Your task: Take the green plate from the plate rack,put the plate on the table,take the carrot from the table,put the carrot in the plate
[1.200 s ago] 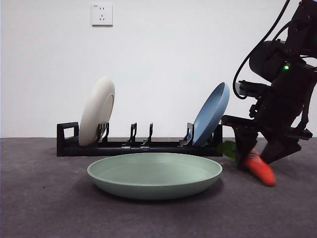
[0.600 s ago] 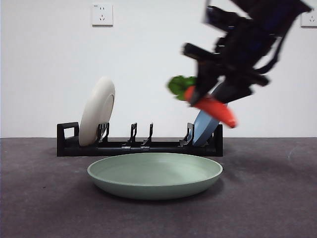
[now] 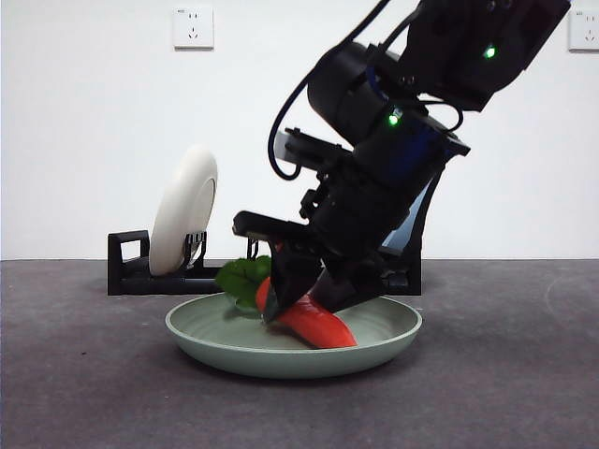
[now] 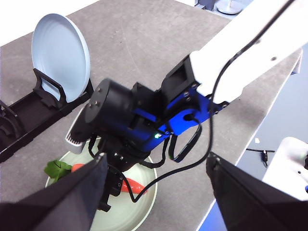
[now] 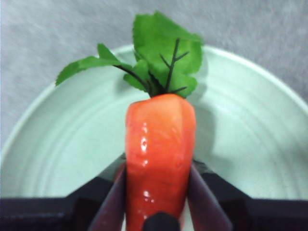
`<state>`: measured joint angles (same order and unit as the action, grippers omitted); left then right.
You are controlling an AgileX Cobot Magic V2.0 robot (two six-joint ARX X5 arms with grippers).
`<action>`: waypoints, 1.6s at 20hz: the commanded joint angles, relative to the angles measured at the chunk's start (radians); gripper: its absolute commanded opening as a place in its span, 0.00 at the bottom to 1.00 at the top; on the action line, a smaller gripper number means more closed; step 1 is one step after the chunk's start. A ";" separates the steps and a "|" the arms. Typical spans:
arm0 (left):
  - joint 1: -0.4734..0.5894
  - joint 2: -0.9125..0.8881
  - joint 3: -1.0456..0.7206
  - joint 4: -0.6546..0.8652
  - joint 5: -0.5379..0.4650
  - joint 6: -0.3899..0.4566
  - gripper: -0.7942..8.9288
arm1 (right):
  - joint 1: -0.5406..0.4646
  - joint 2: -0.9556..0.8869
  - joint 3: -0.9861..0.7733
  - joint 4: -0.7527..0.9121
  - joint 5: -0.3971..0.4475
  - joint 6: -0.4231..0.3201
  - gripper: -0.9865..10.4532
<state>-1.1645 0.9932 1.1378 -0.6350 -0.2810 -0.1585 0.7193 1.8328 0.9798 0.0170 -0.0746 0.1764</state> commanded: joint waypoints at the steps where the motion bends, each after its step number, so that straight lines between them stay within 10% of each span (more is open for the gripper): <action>1: -0.003 0.000 -0.003 -0.002 -0.002 -0.006 0.44 | 0.004 0.010 -0.006 0.007 0.003 0.006 0.28; 4: -0.003 0.000 -0.003 -0.014 -0.002 -0.006 0.44 | 0.004 0.007 -0.006 0.003 0.002 0.006 0.53; 10: -0.003 0.000 -0.003 -0.078 -0.006 0.002 0.44 | 0.004 -0.122 -0.006 -0.082 0.003 0.006 0.53; 21: 0.000 0.000 -0.003 -0.159 -0.004 0.002 0.44 | 0.004 -0.733 -0.006 -0.866 -0.005 -0.043 0.52; 32: 0.000 0.000 -0.003 -0.227 -0.003 0.001 0.42 | 0.004 -1.061 -0.006 -1.061 -0.006 -0.039 0.44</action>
<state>-1.1645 0.9932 1.1378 -0.8635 -0.2840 -0.1581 0.7208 0.7780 0.9798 -1.0443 -0.0784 0.1421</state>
